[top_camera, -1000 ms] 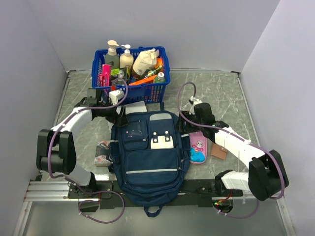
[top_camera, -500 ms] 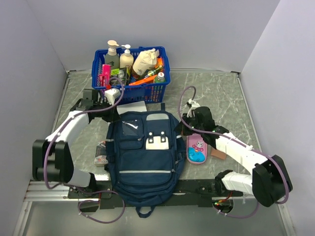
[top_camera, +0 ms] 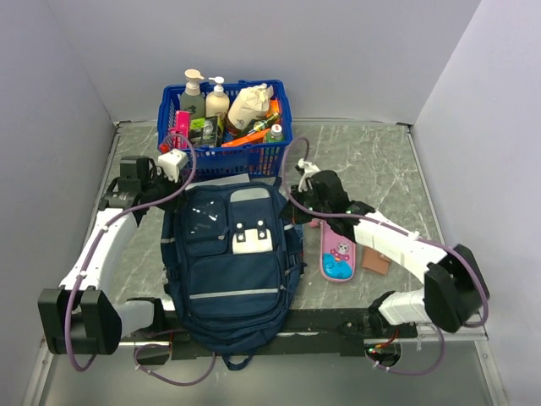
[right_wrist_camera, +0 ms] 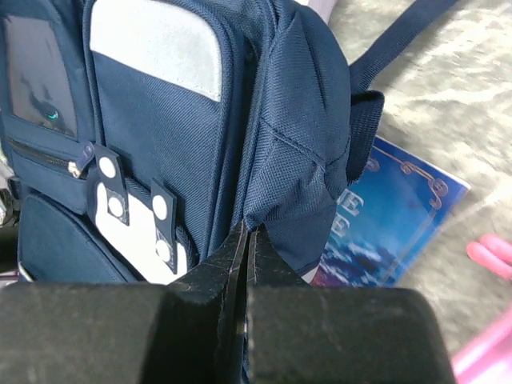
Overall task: Pack the student bag
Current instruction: Unzip the student bag at the center of the board.
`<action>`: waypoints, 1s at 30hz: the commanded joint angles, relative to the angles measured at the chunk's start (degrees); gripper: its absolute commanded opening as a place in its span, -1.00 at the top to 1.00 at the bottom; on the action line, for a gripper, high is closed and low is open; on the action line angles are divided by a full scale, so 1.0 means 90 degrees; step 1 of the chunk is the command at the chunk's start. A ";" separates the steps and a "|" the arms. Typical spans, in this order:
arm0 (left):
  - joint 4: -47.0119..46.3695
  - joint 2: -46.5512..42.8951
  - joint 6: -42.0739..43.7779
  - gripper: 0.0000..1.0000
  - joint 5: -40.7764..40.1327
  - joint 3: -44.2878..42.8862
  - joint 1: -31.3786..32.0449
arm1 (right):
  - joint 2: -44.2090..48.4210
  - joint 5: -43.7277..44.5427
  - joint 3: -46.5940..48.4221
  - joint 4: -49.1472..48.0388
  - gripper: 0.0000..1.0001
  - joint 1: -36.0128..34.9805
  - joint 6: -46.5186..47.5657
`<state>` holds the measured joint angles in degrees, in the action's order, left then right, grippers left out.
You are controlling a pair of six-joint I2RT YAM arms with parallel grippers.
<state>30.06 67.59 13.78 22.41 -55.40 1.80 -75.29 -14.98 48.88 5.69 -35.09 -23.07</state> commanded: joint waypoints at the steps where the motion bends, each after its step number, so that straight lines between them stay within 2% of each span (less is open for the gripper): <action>1: -0.0637 0.0165 -0.0008 -0.50 -0.0373 -0.0084 -0.0034 | -0.0510 -0.0484 0.0788 -0.0603 1.00 -0.0241 0.0024; 3: -0.0402 0.0340 0.0089 -0.72 -0.0129 -0.0405 -0.0083 | -0.0696 -0.0435 0.1042 -0.0603 1.00 -0.0242 0.0102; 7: 0.0086 0.0302 0.0372 -0.85 0.0905 -0.0826 -0.0064 | -0.1028 -0.0337 0.1336 -0.0613 1.00 -0.0281 0.0180; 8: 0.0455 0.0283 0.0499 -0.86 0.1546 -0.0895 0.0033 | -0.1078 -0.0299 0.1394 -0.0603 1.00 -0.0271 0.0219; 10: 0.0730 0.0253 0.0899 -0.87 0.1951 -0.1013 0.0335 | -0.1292 -0.0259 0.1638 -0.0603 1.00 -0.0271 0.0239; 13: 0.0956 0.0244 0.1436 -0.87 0.2625 -0.0809 0.1155 | -0.1672 -0.0249 0.2057 -0.0613 1.00 -0.0281 0.0239; 17: 0.0605 0.0419 0.1652 -0.87 0.2589 -0.0427 0.2345 | -0.2113 -0.0191 0.2624 -0.0574 1.00 -0.0261 0.0210; 20: 0.0410 0.0868 0.1623 -0.86 0.2217 -0.0417 0.2738 | -0.2289 -0.0142 0.2888 -0.0574 1.00 -0.0271 0.0152; 30: 0.0009 0.1503 0.1681 -0.87 0.2392 -0.0261 0.2788 | -0.2436 -0.0239 0.2821 -0.0777 1.00 -0.0222 0.0005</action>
<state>33.19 80.36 27.35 41.34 -58.28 26.72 -97.01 -15.99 70.85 7.01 -37.12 -21.61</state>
